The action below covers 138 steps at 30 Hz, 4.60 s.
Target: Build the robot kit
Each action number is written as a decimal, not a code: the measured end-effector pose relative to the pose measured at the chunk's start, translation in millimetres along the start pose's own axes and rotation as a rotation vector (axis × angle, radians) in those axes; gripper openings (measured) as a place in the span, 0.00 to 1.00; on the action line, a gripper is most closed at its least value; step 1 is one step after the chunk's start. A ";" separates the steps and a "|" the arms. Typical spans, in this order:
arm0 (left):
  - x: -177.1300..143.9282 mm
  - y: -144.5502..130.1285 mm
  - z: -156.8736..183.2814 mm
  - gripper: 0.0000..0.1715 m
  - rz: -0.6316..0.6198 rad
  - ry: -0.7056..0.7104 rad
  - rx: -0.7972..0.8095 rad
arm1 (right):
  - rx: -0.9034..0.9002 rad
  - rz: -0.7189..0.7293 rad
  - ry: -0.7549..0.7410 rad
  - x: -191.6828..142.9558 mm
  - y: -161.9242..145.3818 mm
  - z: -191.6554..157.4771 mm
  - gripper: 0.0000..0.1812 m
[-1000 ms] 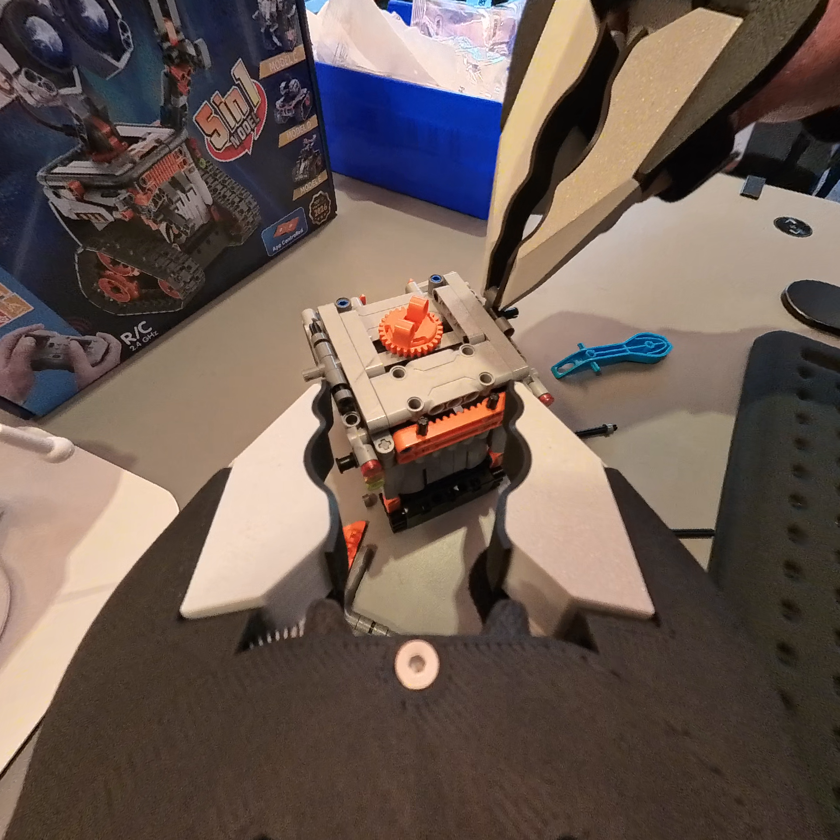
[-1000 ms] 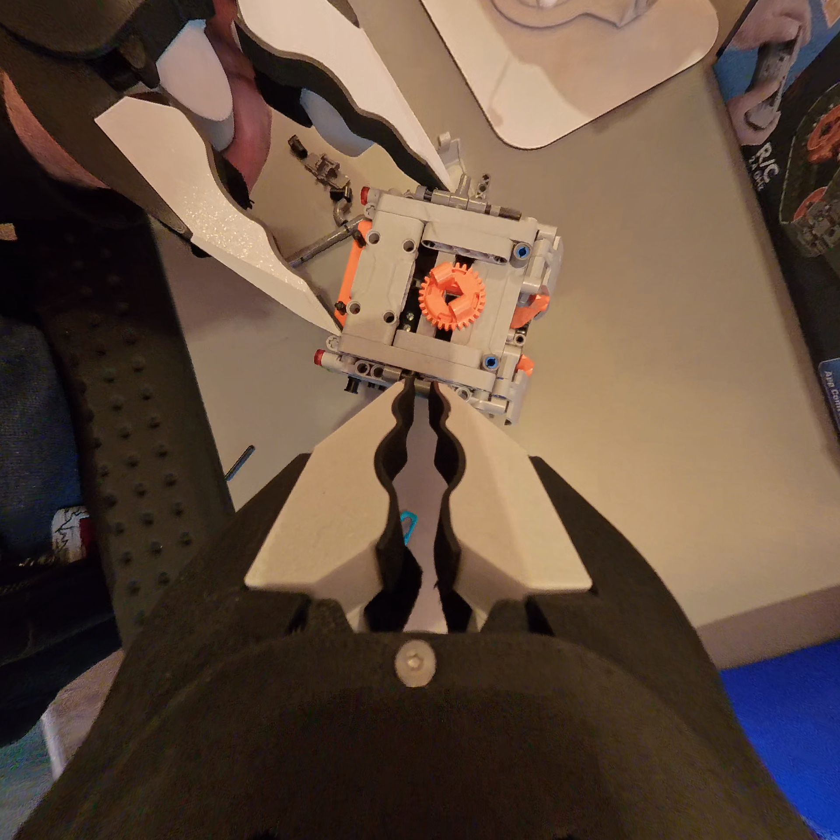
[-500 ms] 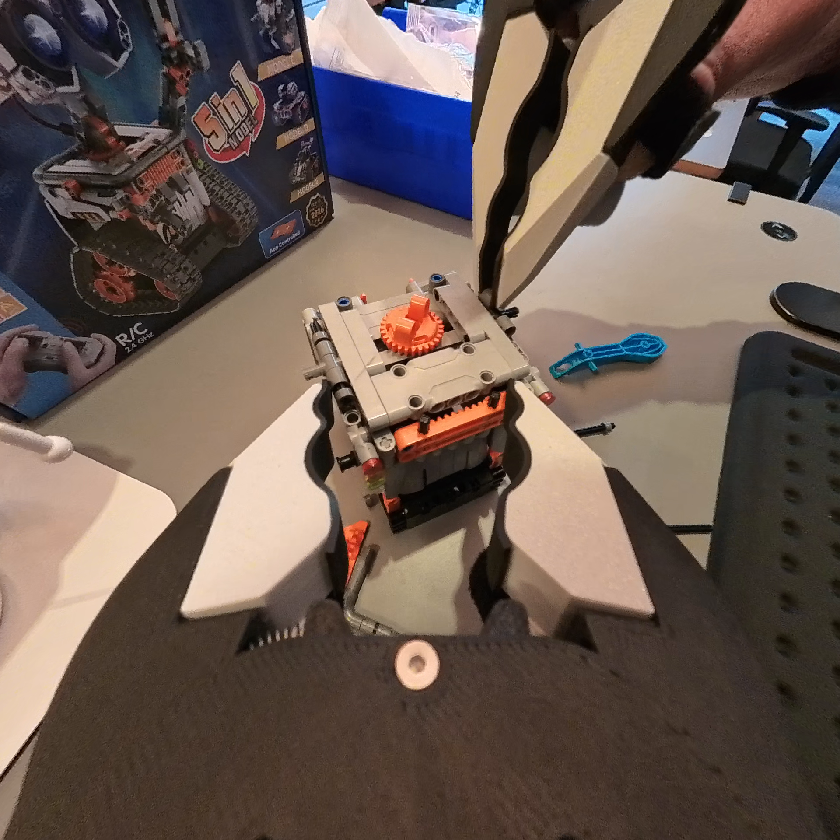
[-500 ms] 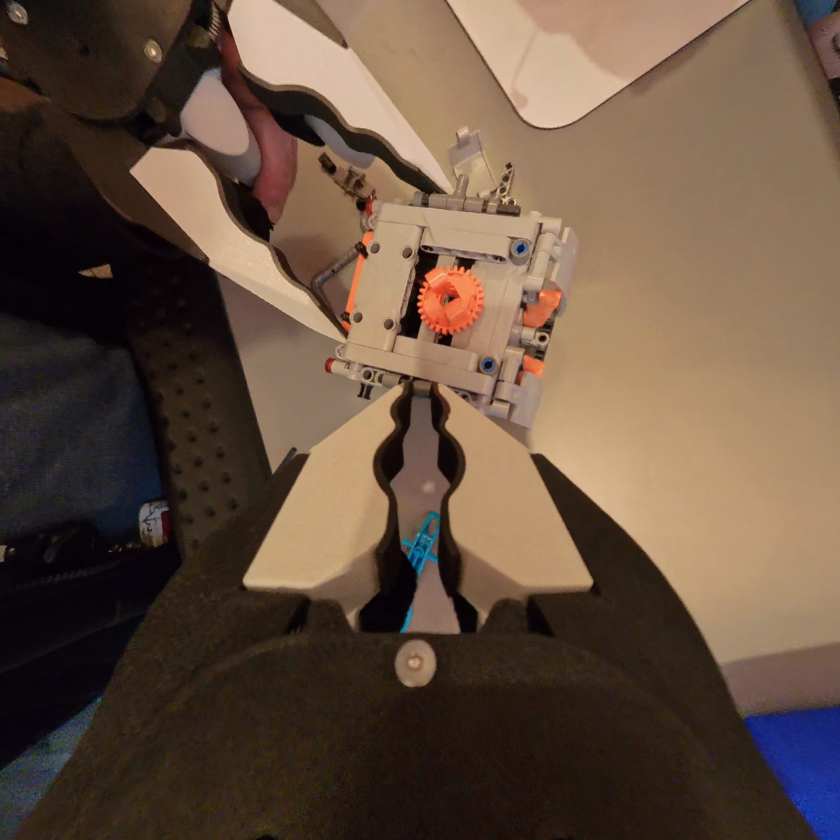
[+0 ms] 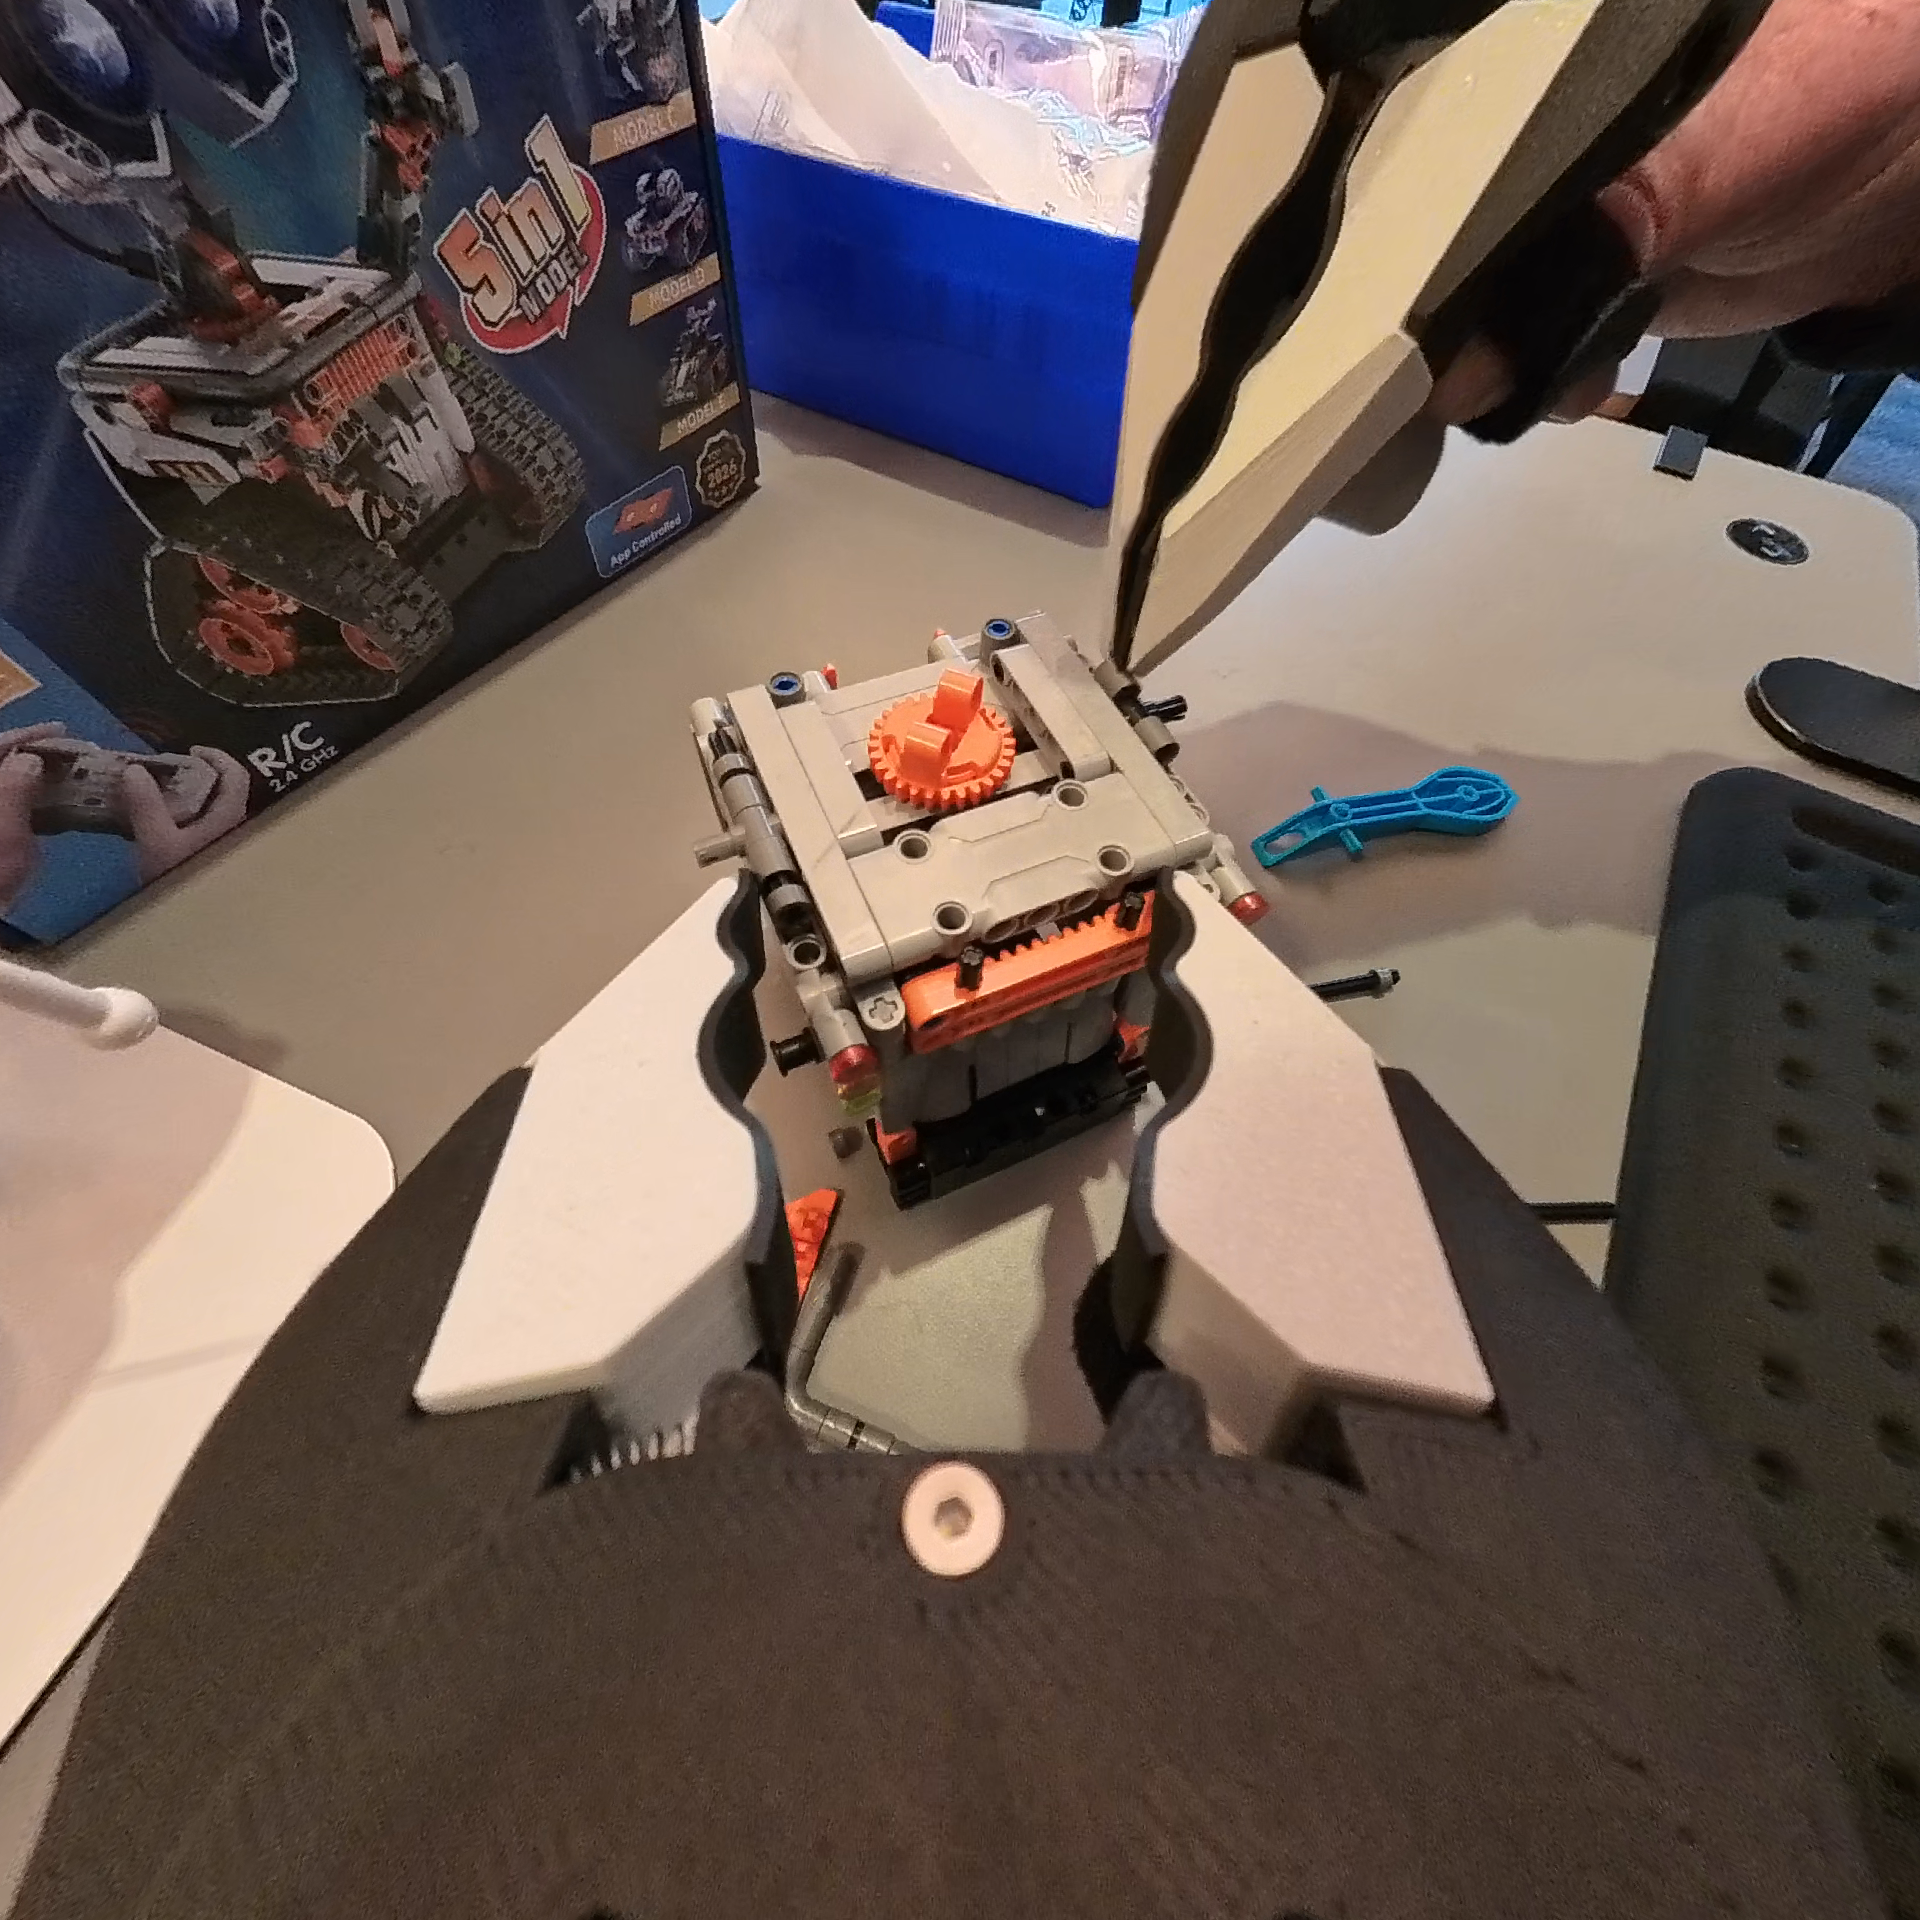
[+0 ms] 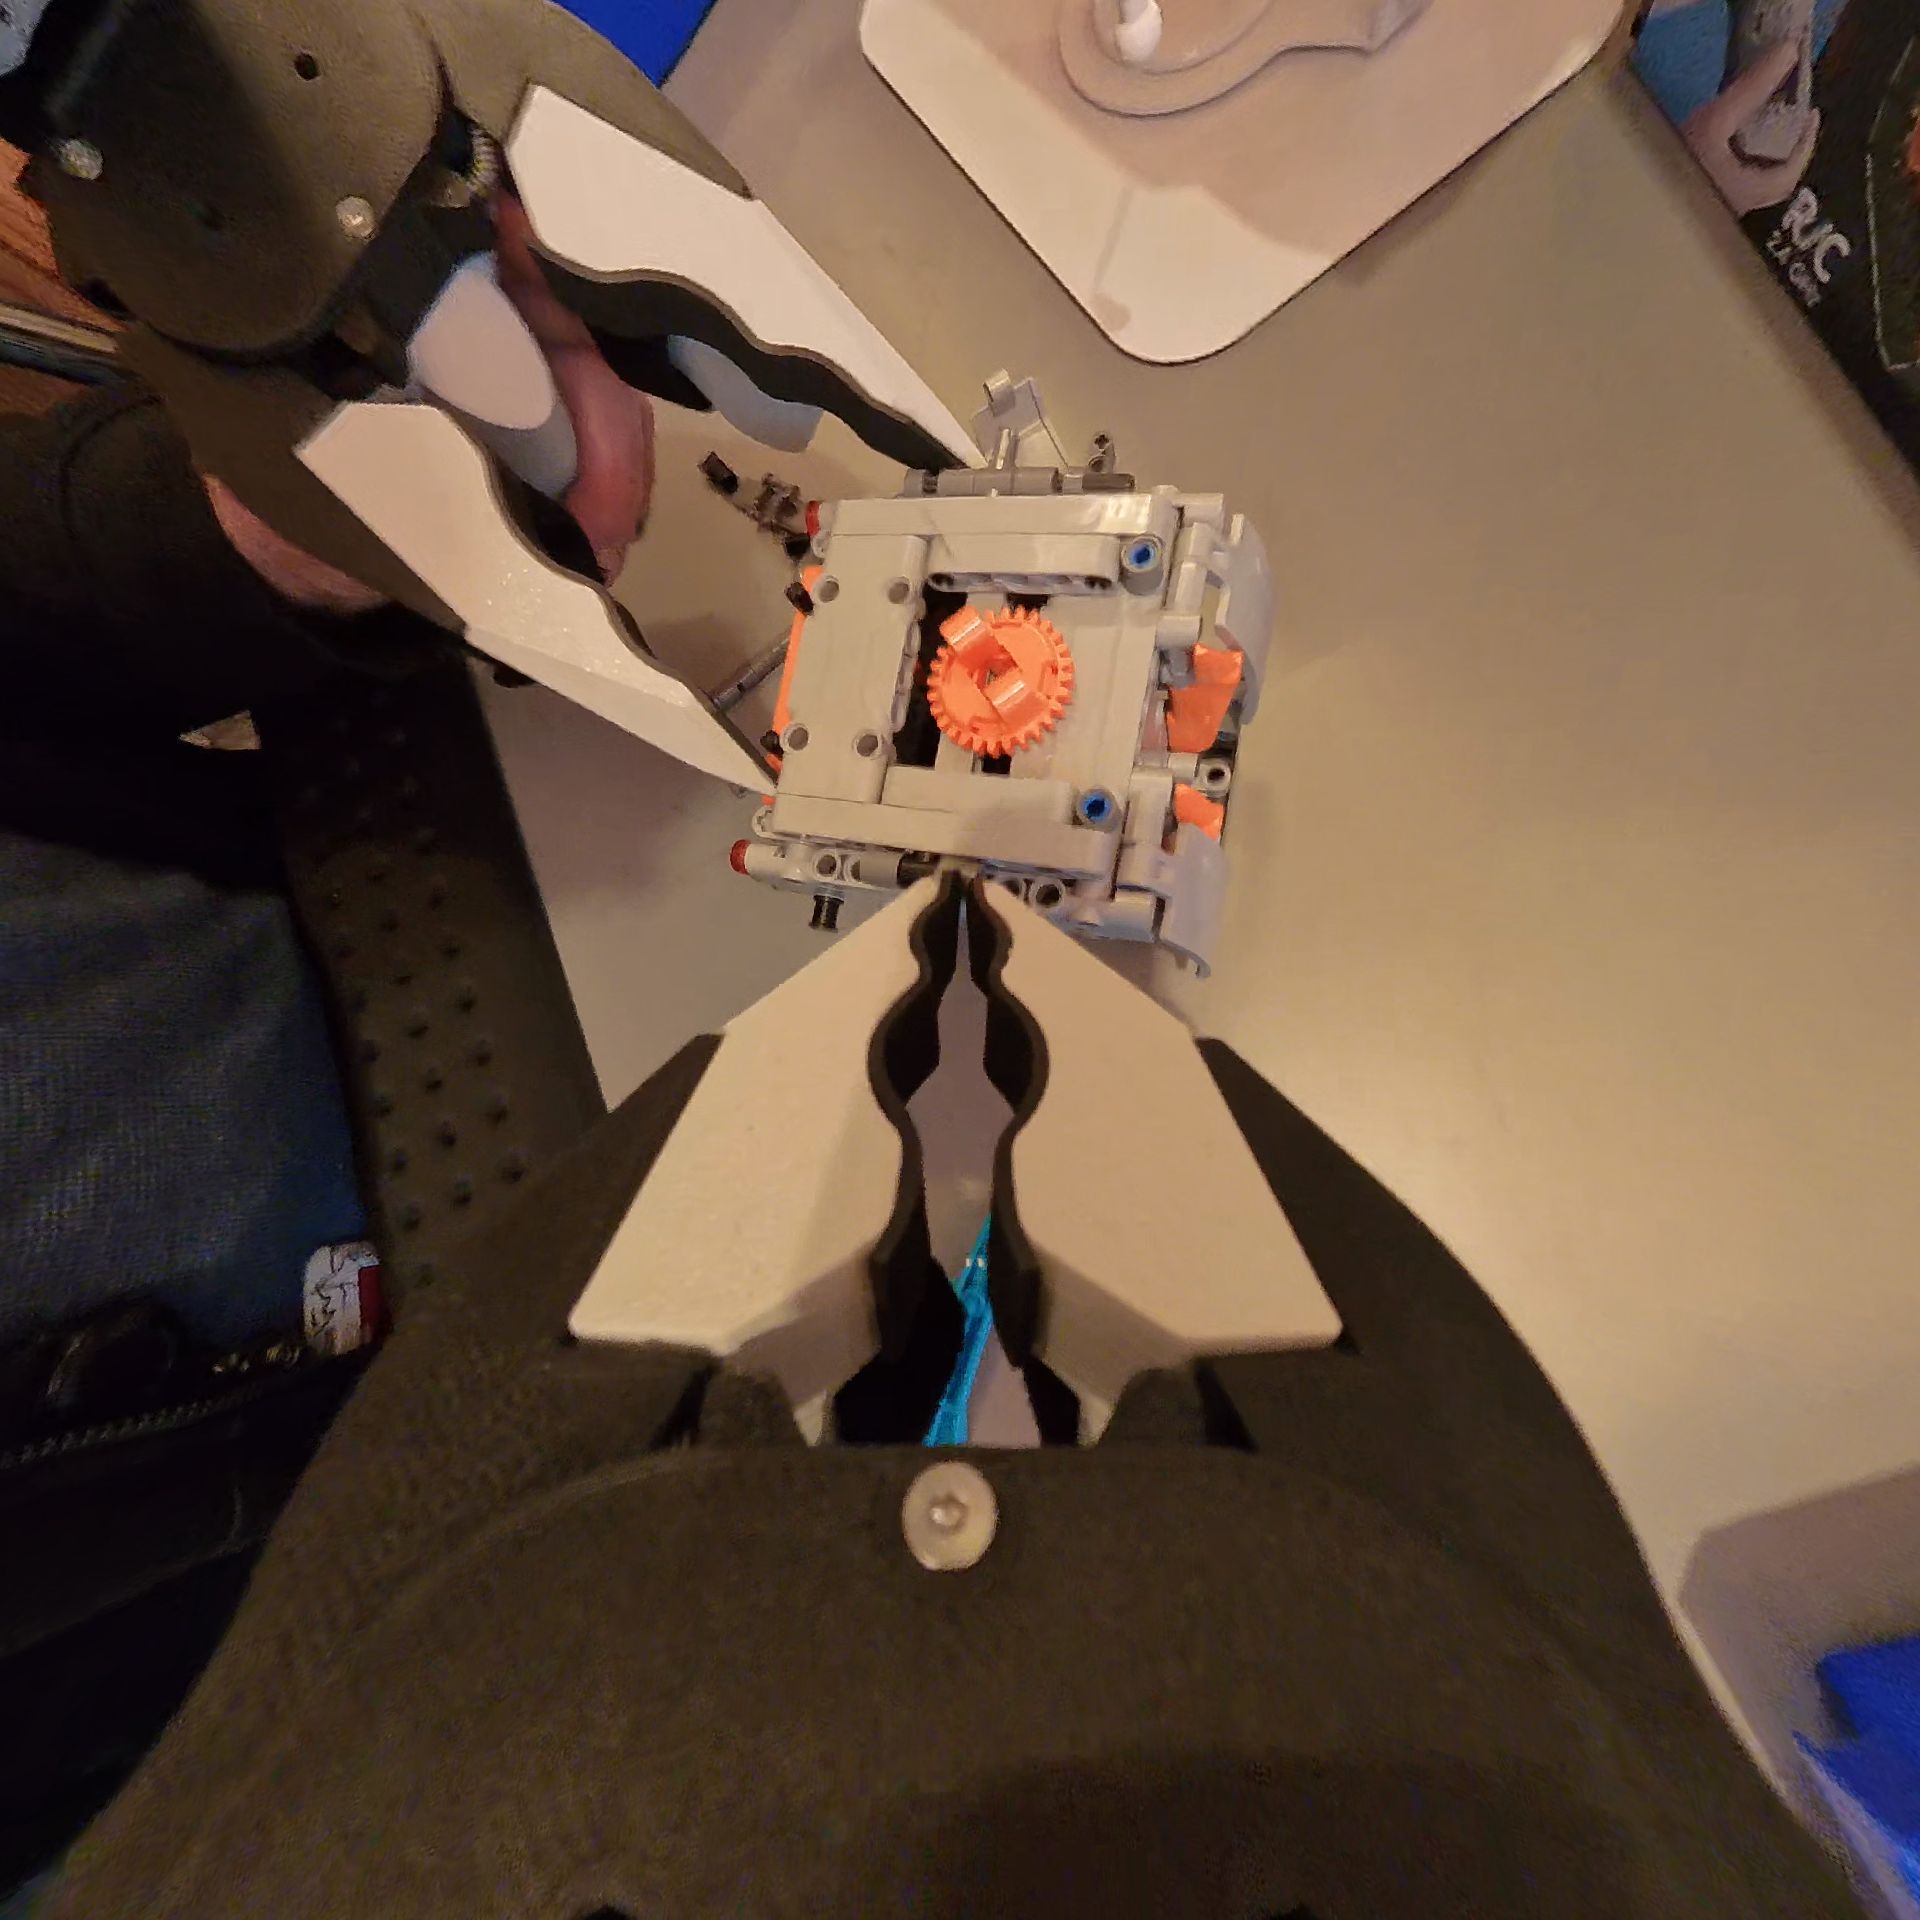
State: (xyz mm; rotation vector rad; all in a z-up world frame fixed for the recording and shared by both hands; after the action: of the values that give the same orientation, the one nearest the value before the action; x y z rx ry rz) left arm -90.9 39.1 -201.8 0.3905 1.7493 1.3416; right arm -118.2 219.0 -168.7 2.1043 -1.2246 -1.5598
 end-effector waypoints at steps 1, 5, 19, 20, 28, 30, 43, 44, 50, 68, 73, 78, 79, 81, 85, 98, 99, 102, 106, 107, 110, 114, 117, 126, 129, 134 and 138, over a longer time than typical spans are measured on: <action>0.3 -0.3 0.0 0.43 0.003 0.001 -0.002 | -0.001 -0.013 -0.014 1.4 -0.3 -0.6 0.00; 0.3 0.0 0.0 0.43 0.007 0.020 0.008 | 0.025 -0.024 -0.039 3.8 -0.5 -1.3 0.00; 2.4 0.0 -7.0 0.41 0.006 -0.019 -0.011 | -0.053 0.061 0.000 1.1 1.2 6.7 0.00; 2.8 0.0 -7.2 0.41 0.006 -0.022 -0.009 | -0.063 0.060 0.017 1.6 1.5 7.7 0.00; 4.0 1.6 -12.8 0.41 -0.008 -0.048 -0.003 | -0.185 0.039 0.015 -10.7 2.8 6.2 0.00; 4.3 2.0 -14.9 0.41 -0.012 -0.066 -0.005 | -0.271 0.002 -0.020 -12.8 1.7 6.0 0.05; 7.8 3.8 -23.3 0.42 -0.038 -0.158 0.031 | -0.613 -0.163 0.074 2.9 16.0 11.6 0.11; 8.3 4.0 -24.0 0.42 -0.037 -0.161 0.029 | -0.620 -0.174 0.102 2.9 17.6 12.9 0.08; 10.9 5.3 -28.5 0.42 -0.044 -0.174 0.039 | -0.667 -0.189 0.196 5.2 23.2 18.8 0.00; 15.0 5.8 -34.1 0.42 -0.065 -0.252 0.035 | -0.689 -0.291 0.183 6.4 27.4 26.3 0.09; 15.9 5.2 -34.2 0.41 -0.069 -0.268 0.025 | -0.658 -0.287 0.205 3.7 24.2 24.5 0.14; 16.7 5.3 -35.3 0.41 -0.073 -0.280 0.023 | -0.669 -0.291 0.180 4.4 23.5 21.7 0.12; 16.8 5.6 -35.3 0.41 -0.075 -0.283 0.026 | -0.664 -0.287 0.174 4.3 23.6 22.0 0.09; 17.9 6.3 -34.2 0.41 -0.078 -0.291 0.032 | -0.658 -0.290 0.175 4.9 22.8 22.1 0.09; 17.6 6.9 -33.8 0.41 -0.084 -0.293 0.041 | -0.645 -0.283 0.180 5.5 21.0 21.1 0.10; 19.5 5.9 -34.8 0.40 -0.095 -0.326 0.017 | -0.591 -0.294 0.259 2.5 17.0 18.7 0.20; 19.7 6.1 -35.1 0.40 -0.097 -0.329 0.017 | -0.590 -0.290 0.260 2.5 16.6 18.5 0.20; 20.2 6.8 -35.5 0.40 -0.103 -0.334 0.020 | -0.592 -0.278 0.249 3.9 16.4 17.3 0.17; 20.7 7.1 -35.2 0.40 -0.104 -0.339 0.022 | -0.585 -0.248 0.234 4.2 15.6 19.0 0.14; 20.8 6.8 -35.5 0.40 -0.103 -0.340 0.017 | -0.584 -0.241 0.234 4.3 15.2 19.1 0.14; 20.9 6.6 -35.2 0.40 -0.100 -0.341 0.017 | -0.581 -0.239 0.233 4.3 14.8 19.1 0.14; 21.2 6.4 -36.2 0.40 -0.100 -0.346 0.012 | -0.580 -0.243 0.233 4.6 15.6 19.0 0.14; 21.3 6.8 -36.4 0.40 -0.104 -0.348 0.016 | -0.586 -0.249 0.237 4.8 16.1 19.1 0.13; 22.8 7.3 -38.6 0.40 -0.114 -0.371 0.020 | -0.616 -0.269 0.255 5.6 18.0 19.4 0.13; 23.7 7.5 -39.3 0.41 -0.117 -0.381 0.019 | -0.624 -0.273 0.263 5.6 18.4 19.9 0.12; 24.0 7.7 -39.6 0.41 -0.124 -0.390 0.018 | -0.622 -0.272 0.257 5.8 17.9 18.9 0.13; 23.7 7.2 -40.7 0.41 -0.121 -0.388 0.004 | -0.563 -0.241 0.221 -0.7 15.0 16.6 0.20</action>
State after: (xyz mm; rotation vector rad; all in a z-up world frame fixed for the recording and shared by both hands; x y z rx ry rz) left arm -138.1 32.9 -204.3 0.5024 1.4287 1.0932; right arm -139.9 214.7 -165.4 2.0101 -0.4008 -1.4860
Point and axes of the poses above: each gripper's, where its closed fingertips meet, x out along the fingers, y out of its top, z = x × y across the jaws, the point moved 9 cm from there along -x, back along the fingers, and after that the axes turned 9 degrees about y, right-handed, at the moved point
